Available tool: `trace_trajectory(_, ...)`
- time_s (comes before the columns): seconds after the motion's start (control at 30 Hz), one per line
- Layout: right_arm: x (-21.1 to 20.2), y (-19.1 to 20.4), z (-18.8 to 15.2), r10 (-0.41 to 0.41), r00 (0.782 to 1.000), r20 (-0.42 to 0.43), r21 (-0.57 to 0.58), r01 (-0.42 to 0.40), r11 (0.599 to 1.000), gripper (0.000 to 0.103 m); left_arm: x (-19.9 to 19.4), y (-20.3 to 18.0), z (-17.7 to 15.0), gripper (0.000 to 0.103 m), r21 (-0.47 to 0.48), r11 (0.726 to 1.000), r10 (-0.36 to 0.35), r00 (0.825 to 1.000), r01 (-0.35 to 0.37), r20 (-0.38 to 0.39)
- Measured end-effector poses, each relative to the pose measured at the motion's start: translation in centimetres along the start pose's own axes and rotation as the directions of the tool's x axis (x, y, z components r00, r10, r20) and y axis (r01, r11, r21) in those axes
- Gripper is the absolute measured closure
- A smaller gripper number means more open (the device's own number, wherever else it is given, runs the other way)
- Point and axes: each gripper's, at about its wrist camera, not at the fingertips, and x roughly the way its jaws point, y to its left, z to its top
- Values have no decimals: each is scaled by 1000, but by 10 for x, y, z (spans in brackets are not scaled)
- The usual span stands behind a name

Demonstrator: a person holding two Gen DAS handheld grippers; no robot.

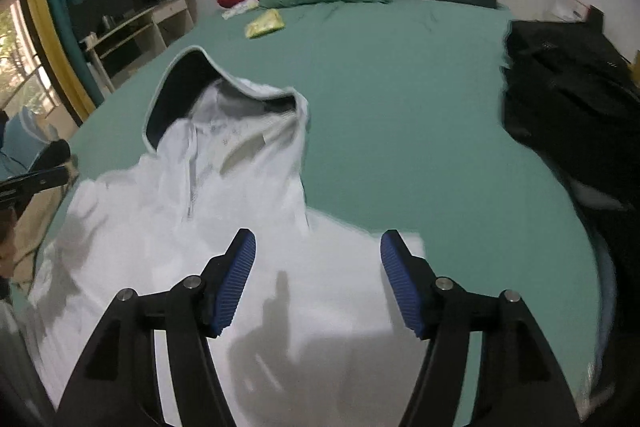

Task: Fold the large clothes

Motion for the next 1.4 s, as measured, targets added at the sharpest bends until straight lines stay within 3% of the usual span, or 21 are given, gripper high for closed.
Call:
trace_trajectory(0.17, 56, 2, 39, 84, 996, -21, 51, -83, 995, 38, 54, -3, 23, 52, -36, 999, -7, 1000, 6, -11)
trace_trajectory(0.3, 95, 3, 68, 87, 996, -28, 64, -85, 994, 38, 88, 1, 33, 52, -23, 1000, 1, 1000, -2, -23)
trace_trajectory(0.43, 133, -8, 94, 119, 992, -50, 73, -116, 991, 40, 114, 12, 40, 52, -20, 999, 23, 995, -25, -94)
trace_trajectory(0.47, 138, -11, 98, 127, 991, -48, 80, -123, 989, 61, 117, 15, 41, 52, -15, 1000, 26, 994, -28, -102)
trace_trajectory(0.5, 142, -13, 101, 125, 991, -55, 68, -121, 990, 96, 120, 17, 41, 52, -10, 1000, 24, 994, -25, -110)
trace_trajectory(0.57, 137, -11, 99, 105, 993, -59, 31, -103, 994, 99, 120, 21, 40, 52, -2, 1000, 31, 993, -31, -111)
trace_trajectory(0.73, 82, -8, 62, -40, 999, -36, -84, 37, 996, 100, 112, 34, 33, 52, 14, 995, 95, 987, -94, -126)
trace_trajectory(0.87, 54, -12, 31, -23, 998, -58, -135, 15, 991, 99, 92, 31, 37, 52, 42, 996, 76, 993, -73, -90)
trace_trajectory(1.03, 49, -33, 25, 94, 990, -109, -85, -103, 991, 90, 71, 11, 74, 52, -5, 997, 72, 995, -72, 74)
trace_trajectory(1.13, 38, -47, 32, 166, 984, -64, -37, -169, 985, 56, 86, -1, 91, 52, -14, 999, 39, 993, -38, 110)
trace_trajectory(1.17, 36, -51, 35, 181, 982, -49, -24, -182, 983, 37, 93, -5, 93, 52, -12, 999, 38, 993, -37, 109)
trace_trajectory(1.2, 35, -56, 39, 193, 981, -29, -5, -193, 981, 29, 103, -10, 97, 52, 0, 1000, 28, 994, -29, 101)
trace_trajectory(1.3, 40, -75, 49, 272, 962, 3, 83, -272, 959, 27, 134, -16, 97, 52, 33, 999, -20, 1000, 19, 22)
trace_trajectory(1.4, 66, -85, 51, 371, 927, -46, 183, -357, 916, 27, 157, -20, 85, 52, 73, 995, -68, 994, 74, -80)
